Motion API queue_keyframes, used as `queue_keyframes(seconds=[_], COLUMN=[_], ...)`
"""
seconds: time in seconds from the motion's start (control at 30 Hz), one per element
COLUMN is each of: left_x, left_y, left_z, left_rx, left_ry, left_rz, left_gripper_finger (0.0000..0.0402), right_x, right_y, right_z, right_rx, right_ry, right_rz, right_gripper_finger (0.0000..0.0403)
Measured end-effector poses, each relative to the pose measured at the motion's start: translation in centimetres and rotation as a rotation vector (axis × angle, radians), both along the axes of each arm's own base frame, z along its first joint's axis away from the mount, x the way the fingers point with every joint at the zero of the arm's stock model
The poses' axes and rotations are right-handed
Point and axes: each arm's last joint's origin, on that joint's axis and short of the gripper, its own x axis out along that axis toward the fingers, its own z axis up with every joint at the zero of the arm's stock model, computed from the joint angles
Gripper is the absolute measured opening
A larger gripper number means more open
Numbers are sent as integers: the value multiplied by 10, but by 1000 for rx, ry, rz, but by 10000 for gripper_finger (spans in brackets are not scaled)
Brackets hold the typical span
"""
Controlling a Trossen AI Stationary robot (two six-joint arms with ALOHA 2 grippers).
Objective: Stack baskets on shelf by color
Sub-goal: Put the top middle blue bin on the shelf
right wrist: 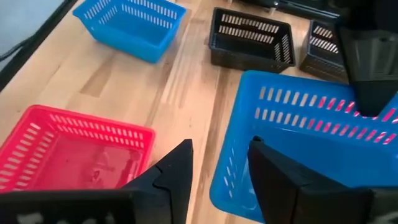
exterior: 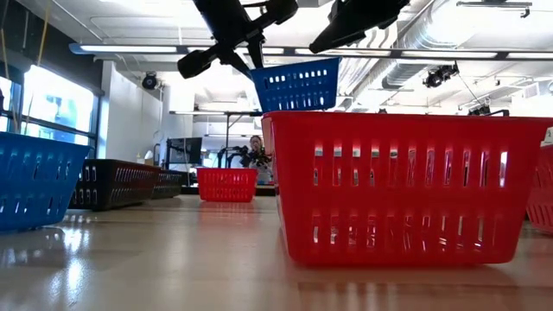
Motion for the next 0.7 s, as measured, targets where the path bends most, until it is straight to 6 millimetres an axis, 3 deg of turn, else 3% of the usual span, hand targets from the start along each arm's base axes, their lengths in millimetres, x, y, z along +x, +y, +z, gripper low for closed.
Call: queue_keyframes(seconds=[0.43,0.7], left_x=[8,11], left_y=[3,3], left_z=[-2,1], left_rx=[6,8], left_ry=[-47,-87], left_rz=[-3,-26], left_gripper_finger=[1,1], right_x=[0,7], right_y=[-1,-4], right_z=[-1,-23], right_rx=[-17,-41], right_ry=[6,120], right_rz=[15,-40], right_gripper_finger=[142,142])
